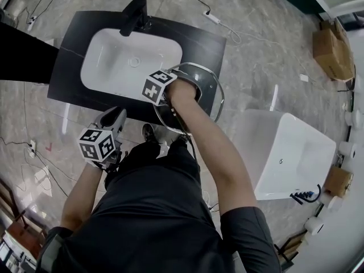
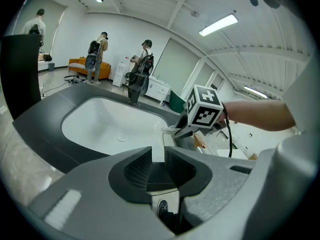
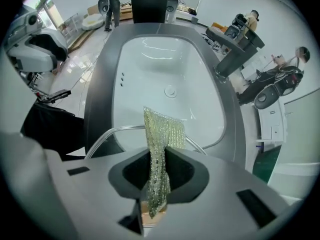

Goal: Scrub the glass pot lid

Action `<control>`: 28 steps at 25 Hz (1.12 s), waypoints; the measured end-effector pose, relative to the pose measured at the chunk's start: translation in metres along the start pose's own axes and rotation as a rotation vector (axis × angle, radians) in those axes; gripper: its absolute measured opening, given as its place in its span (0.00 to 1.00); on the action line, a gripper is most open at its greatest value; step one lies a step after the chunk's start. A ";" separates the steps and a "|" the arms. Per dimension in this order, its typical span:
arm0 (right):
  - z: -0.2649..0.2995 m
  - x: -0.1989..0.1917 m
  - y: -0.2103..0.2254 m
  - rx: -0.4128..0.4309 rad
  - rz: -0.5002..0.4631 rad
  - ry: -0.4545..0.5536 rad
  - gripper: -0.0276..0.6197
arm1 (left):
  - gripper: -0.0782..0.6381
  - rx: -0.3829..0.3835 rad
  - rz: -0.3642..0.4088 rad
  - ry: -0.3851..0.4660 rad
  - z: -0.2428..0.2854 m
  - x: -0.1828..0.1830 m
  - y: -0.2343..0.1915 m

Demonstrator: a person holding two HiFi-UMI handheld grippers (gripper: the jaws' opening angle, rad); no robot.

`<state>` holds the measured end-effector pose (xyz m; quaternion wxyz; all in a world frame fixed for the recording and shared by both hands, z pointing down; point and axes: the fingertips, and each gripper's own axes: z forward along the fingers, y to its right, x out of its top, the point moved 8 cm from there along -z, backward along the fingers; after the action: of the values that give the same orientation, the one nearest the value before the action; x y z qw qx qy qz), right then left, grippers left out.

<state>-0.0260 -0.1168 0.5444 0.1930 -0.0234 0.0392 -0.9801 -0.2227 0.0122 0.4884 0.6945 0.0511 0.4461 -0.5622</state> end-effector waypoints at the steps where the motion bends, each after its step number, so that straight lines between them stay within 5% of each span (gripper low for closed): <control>1: -0.001 -0.001 -0.001 -0.006 -0.004 0.005 0.14 | 0.22 0.000 -0.001 0.000 0.000 0.000 0.000; 7: -0.011 -0.015 -0.054 -0.037 -0.095 0.030 0.14 | 0.22 -0.019 0.012 -0.008 0.011 0.002 0.004; 14: -0.016 -0.029 -0.114 0.022 -0.157 0.069 0.14 | 0.22 -0.054 0.056 -0.016 0.028 0.009 0.018; 24: -0.004 -0.007 -0.037 -0.050 -0.084 0.057 0.14 | 0.22 -0.026 0.055 0.001 0.011 0.008 0.028; 28: -0.012 -0.009 -0.036 0.000 -0.075 0.092 0.14 | 0.22 -0.005 0.040 -0.007 0.004 -0.001 0.021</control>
<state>-0.0314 -0.0794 0.5352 0.1543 0.0201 0.0472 -0.9867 -0.2024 0.0179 0.4823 0.7073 0.0563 0.4441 -0.5472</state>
